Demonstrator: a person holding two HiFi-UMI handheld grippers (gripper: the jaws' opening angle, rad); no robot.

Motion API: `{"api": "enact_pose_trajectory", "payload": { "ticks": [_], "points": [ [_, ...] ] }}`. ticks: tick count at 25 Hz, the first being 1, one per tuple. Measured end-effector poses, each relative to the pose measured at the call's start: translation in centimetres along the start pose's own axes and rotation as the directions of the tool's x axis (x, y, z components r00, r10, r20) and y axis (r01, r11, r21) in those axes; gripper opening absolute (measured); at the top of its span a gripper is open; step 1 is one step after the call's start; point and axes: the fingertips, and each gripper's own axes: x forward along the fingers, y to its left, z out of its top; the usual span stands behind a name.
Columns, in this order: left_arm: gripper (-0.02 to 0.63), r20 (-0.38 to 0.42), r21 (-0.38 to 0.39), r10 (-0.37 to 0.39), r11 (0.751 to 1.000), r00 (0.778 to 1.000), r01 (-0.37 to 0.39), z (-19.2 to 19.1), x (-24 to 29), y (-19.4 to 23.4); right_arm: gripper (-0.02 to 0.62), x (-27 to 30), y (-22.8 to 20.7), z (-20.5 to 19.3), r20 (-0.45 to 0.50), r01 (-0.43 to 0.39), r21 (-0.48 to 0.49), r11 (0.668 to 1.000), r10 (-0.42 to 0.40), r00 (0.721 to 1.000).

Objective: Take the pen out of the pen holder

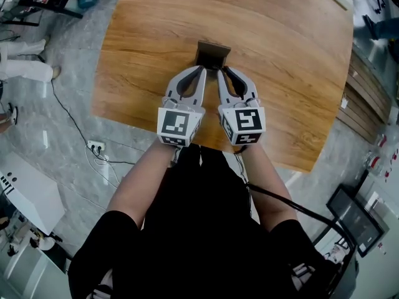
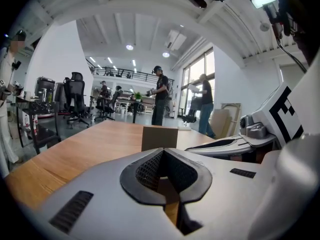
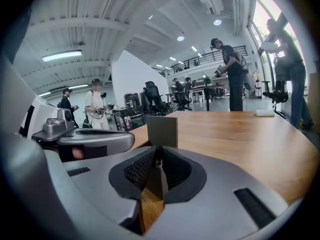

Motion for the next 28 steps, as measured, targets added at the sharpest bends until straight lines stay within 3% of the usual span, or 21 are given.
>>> {"api": "enact_pose_trajectory", "payload": {
  "ticks": [9,21,28],
  "points": [
    [0.000,0.018,0.001,0.015,1.000,1.000,-0.015,1.1,-0.9,0.5,0.041,-0.9,0.6,2.3,0.038,0.013,-0.036,0.999,-0.012,0.999],
    [0.000,0.116,0.035,0.023,0.999,0.993,-0.028,8.7,-4.6,-0.1,0.041,-6.9,2.9,11.0,0.144,0.043,-0.100,0.994,-0.029,0.989],
    [0.000,0.144,0.039,0.038,0.998,0.989,-0.044,10.8,-6.7,-0.4,0.041,-9.5,3.5,13.1,0.172,0.058,-0.117,0.991,-0.038,0.984]
  ]
}}
